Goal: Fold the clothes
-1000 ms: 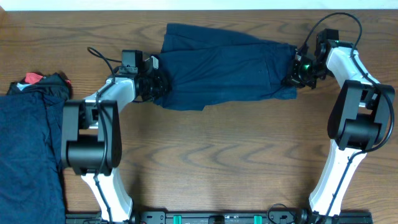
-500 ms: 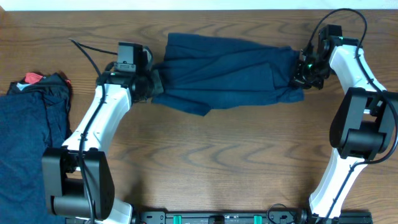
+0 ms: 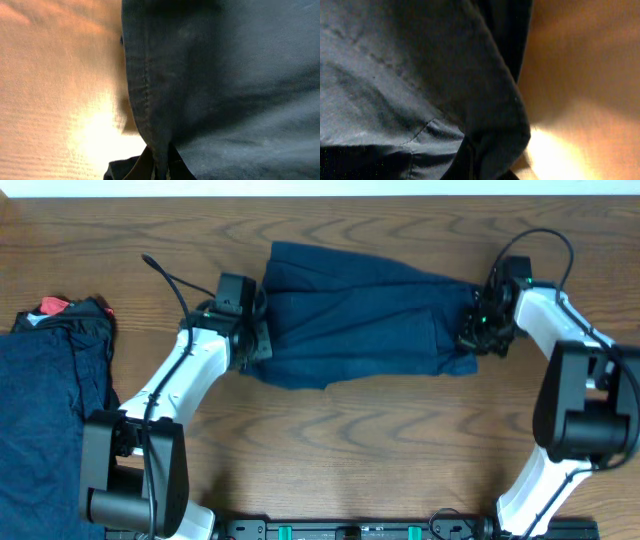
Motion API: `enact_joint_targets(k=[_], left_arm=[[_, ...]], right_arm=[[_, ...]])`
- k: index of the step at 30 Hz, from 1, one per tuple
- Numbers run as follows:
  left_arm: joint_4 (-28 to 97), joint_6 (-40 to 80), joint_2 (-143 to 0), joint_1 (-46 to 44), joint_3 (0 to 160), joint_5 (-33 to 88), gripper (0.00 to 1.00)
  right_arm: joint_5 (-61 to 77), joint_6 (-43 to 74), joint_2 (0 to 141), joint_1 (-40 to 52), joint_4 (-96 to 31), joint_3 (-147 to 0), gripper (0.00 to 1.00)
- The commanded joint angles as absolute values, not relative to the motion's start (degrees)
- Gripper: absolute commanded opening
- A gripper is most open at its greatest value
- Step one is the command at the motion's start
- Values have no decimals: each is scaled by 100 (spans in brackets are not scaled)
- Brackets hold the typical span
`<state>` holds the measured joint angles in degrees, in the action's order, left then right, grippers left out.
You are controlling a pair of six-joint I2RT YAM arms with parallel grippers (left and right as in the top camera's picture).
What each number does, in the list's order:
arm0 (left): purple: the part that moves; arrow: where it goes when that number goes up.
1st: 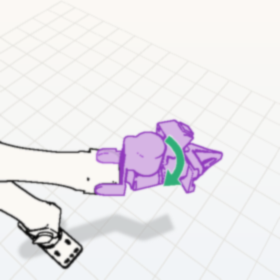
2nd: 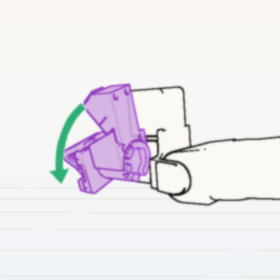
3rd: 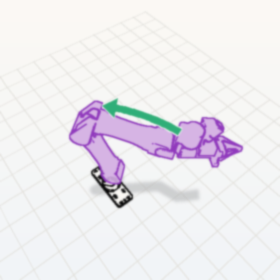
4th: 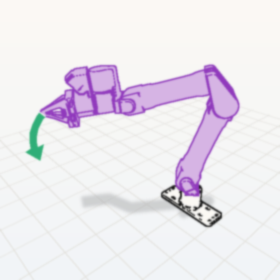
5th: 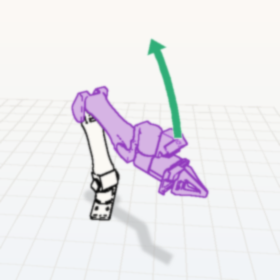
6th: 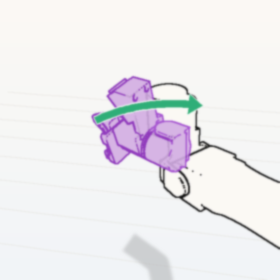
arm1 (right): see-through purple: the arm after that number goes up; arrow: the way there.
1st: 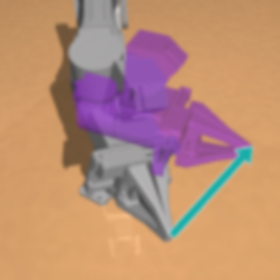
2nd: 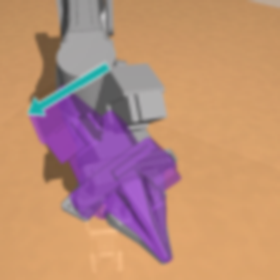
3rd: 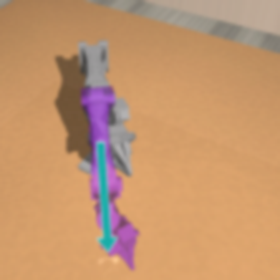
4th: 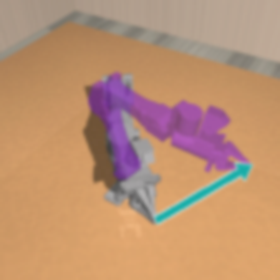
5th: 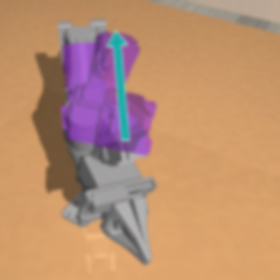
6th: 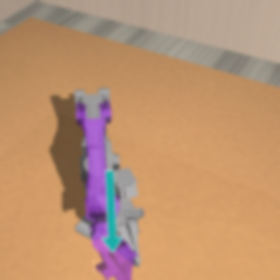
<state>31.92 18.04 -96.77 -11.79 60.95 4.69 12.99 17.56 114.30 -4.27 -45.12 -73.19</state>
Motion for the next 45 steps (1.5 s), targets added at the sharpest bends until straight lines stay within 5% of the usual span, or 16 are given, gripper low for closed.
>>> enact_joint_targets(k=[1, 15, 27, 36, 40, 45], left_arm=[[3210, 1881, -9675, -1334, 5830, 292, 6], [2923, 2497, -9284, -2821, 5411, -1017, 6], [1181, 1981, -9236, -1673, 5439, -1345, 6], [-73, 1184, -9236, -1483, 5450, -1288, 79], [-80, 1168, -9236, -1481, 5450, -998, 89], [-447, 904, -9443, -1341, 5465, 1, 90]], right_arm=[[827, 2209, 11126, -410, -4471, -6504, 2], [471, 3063, 9588, -303, -3955, -4928, 1], [471, 3063, 9588, -305, -3913, -4928, 1], [447, 3063, 9590, -309, -3940, -4928, 1], [447, 3059, 9590, -309, -3955, -4928, 1], [451, 2947, 9588, -309, -3964, -4928, 5]])
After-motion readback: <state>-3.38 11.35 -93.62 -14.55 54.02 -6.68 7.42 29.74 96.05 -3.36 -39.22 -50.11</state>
